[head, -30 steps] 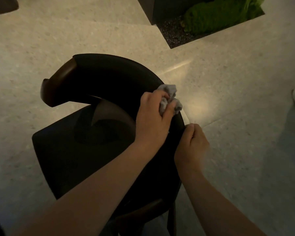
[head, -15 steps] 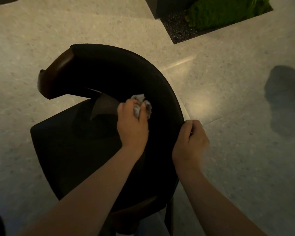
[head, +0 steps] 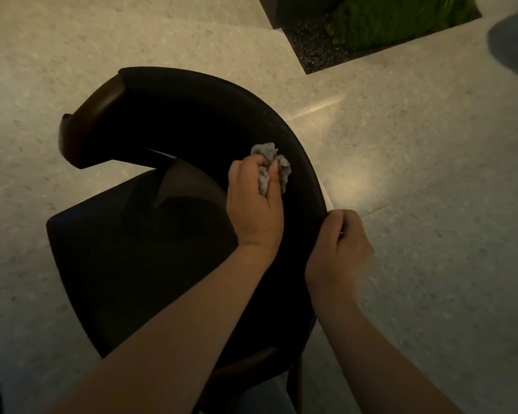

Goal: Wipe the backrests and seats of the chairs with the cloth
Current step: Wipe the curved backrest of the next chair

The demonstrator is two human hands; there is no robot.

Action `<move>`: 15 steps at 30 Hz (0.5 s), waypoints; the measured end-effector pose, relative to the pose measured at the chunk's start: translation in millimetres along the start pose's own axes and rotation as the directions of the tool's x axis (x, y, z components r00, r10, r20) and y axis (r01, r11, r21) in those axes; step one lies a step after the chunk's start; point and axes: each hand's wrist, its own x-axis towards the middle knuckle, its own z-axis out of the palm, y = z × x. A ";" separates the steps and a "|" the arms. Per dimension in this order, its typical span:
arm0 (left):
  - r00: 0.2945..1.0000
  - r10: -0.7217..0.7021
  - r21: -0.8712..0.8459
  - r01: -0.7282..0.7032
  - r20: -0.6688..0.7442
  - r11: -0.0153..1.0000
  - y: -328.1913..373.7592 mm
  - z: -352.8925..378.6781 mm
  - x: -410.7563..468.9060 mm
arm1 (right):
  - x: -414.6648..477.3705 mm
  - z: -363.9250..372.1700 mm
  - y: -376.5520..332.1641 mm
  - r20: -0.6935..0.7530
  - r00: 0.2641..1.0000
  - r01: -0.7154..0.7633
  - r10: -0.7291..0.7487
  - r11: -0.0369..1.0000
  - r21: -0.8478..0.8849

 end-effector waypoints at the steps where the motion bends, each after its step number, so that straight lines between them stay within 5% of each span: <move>1: 1.000 -0.008 -0.014 0.008 -0.005 1.000 -2.1 1.0 -0.6 | 0.1 0.3 0.6 -0.004 1.000 -0.002 0.002 1.000 -0.003; 15: 0.994 -0.049 0.072 0.042 0.101 0.997 -53.3 -11.2 -3.7 | -0.2 -0.8 -1.3 -0.014 1.000 0.012 -0.013 0.999 -0.039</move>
